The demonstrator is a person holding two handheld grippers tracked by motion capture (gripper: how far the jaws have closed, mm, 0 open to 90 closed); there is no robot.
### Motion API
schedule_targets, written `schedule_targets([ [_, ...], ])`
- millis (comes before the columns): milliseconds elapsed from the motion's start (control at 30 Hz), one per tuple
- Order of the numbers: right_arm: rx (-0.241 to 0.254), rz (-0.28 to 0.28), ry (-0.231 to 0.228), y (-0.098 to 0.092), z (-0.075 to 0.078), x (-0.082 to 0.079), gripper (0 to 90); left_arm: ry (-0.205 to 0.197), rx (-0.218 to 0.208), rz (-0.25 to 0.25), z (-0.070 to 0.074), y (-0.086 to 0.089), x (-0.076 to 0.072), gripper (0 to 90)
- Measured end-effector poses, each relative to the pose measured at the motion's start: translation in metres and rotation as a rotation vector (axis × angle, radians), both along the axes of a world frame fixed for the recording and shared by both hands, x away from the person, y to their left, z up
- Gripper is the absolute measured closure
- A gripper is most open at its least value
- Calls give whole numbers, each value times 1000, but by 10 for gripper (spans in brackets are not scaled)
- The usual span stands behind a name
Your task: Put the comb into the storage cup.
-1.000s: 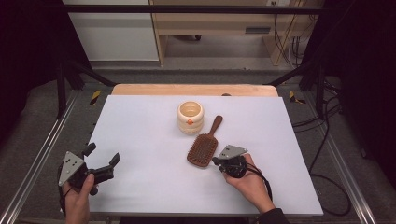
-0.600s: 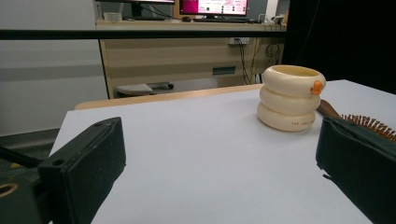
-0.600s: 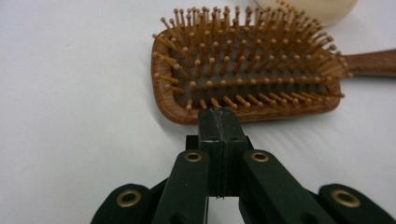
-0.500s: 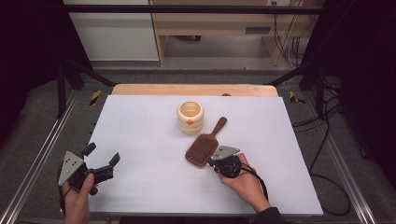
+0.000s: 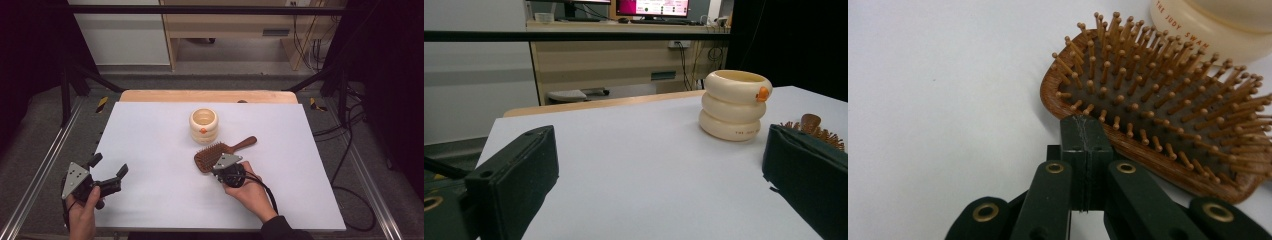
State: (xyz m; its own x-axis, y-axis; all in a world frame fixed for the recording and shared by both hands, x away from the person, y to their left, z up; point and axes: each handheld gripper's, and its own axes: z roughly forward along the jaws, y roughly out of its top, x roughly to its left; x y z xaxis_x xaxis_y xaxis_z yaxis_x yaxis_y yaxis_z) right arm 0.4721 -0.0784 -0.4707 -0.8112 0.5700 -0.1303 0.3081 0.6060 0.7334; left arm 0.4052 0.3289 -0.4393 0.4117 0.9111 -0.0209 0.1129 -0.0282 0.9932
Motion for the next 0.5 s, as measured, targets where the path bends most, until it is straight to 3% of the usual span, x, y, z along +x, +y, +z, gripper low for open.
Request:
schedule_targets([
  [500,10,-1,12,11,-2,11,900,3,3,-4,0,-1,1,15],
])
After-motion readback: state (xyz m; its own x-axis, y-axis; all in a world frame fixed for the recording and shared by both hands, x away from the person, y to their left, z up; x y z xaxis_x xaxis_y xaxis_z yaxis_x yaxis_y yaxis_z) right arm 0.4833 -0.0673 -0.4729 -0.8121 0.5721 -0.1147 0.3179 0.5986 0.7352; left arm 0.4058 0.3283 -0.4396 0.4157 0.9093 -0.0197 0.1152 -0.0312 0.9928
